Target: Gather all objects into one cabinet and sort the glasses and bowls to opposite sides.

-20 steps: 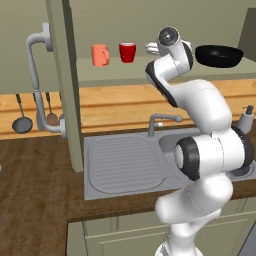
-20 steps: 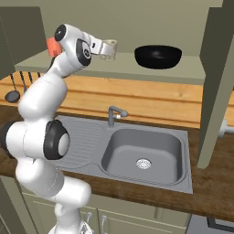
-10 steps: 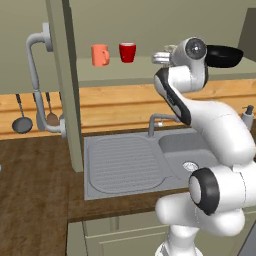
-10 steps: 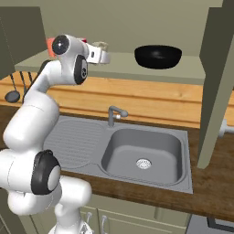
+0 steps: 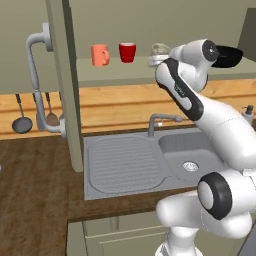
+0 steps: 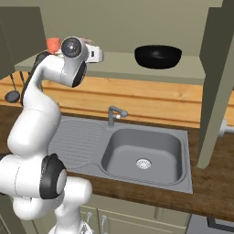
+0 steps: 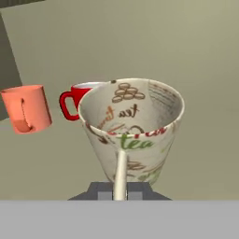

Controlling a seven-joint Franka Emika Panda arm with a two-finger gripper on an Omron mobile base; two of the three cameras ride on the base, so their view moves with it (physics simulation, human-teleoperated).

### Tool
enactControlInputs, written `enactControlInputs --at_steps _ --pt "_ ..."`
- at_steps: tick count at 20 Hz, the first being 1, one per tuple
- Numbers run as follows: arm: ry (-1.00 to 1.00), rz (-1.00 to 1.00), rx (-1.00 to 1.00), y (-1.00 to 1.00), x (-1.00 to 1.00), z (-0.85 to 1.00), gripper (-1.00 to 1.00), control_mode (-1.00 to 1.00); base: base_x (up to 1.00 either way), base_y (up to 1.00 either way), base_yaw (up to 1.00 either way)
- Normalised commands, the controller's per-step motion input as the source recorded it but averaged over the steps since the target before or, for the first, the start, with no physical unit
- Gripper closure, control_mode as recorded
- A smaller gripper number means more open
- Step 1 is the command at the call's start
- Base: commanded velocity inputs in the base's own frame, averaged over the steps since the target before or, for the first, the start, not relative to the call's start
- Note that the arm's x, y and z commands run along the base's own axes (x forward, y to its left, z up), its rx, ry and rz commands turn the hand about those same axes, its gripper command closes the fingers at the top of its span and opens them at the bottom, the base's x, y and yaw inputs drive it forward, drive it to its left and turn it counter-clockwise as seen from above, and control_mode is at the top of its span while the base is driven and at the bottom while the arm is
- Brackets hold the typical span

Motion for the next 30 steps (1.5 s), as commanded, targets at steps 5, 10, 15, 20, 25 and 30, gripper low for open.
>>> enactControlInputs --at_steps 5,10,15,20,25,30 --pt "0.12 0.21 0.0 0.46 0.0 0.34 1.0 -1.0 0.0 0.0 0.0" --pt "0.14 0.18 0.0 0.59 0.0 0.02 1.0 -1.0 0.0 0.0 0.0" --pt "0.05 0.18 0.0 0.65 0.0 -0.02 1.0 -1.0 0.0 0.0 0.0" --pt "0.0 0.09 -0.01 0.56 0.0 -0.02 1.0 -1.0 0.0 0.0 0.0" --pt "-0.05 0.0 -0.02 0.48 0.0 -0.11 1.0 -1.0 0.0 0.0 0.0" --pt "-0.04 0.0 -0.02 0.44 0.0 -0.18 1.0 -1.0 0.0 0.0 0.0"
